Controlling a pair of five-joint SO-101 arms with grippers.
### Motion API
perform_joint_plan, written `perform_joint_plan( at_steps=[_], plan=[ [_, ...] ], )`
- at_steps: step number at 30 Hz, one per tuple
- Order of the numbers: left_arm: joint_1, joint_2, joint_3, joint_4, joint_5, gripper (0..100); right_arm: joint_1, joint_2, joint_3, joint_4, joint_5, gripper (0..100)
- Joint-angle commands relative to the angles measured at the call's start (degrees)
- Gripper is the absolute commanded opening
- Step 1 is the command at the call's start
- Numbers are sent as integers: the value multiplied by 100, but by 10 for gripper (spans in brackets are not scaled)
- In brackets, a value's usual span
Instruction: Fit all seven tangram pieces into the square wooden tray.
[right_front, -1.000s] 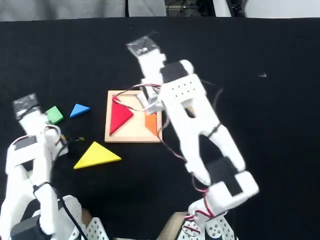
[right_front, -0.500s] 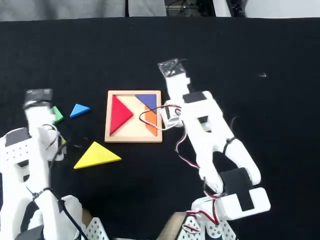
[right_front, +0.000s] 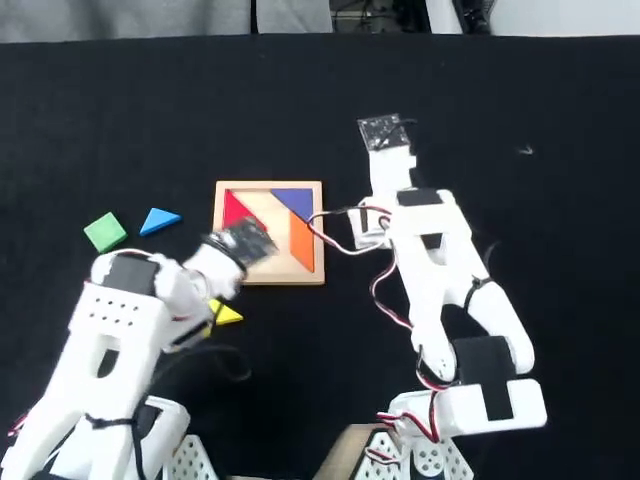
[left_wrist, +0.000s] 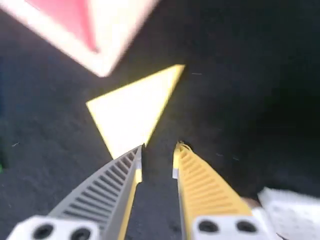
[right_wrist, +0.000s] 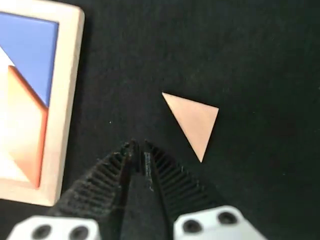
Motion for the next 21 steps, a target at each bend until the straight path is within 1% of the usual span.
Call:
perform_joint_plan(
  at_steps=[1,3,4,6,8,10,11,12,14,17,18,20,21],
  plan=[
    [189,-70,-497,308,-53,120,-114,-259,57,-290,53,11],
    [57,-79,-523,316,53,120,-105,-259,57,-343,53,11],
    [-66,-79,-532,273,273,121,-105,-259,57,-343,53,11],
    [-347,-79,-558,-79,897,139,-105,-259,48,-343,53,11],
    [-541,-70,-549,-158,1363,219,-105,-259,57,-343,53,11],
    [-620,-70,-453,-158,1662,309,-105,-259,75,-343,53,11],
    [-664,-79,-338,-185,1820,332,-105,-259,84,-343,53,11],
    [-752,-114,-224,-237,1916,328,-105,-259,84,-325,53,11],
    [-954,-88,57,-598,1996,309,-105,-259,84,-325,53,11],
    [-1402,-88,567,-1538,1934,304,-105,-259,84,-325,53,11],
    [-1499,-88,699,-1846,1741,304,-105,-259,84,-325,53,11],
    [-1490,-88,884,-2180,1002,305,-105,-259,84,-325,53,11],
    [-1402,-88,910,-2163,624,305,-105,-259,92,-325,53,11]
  ],
)
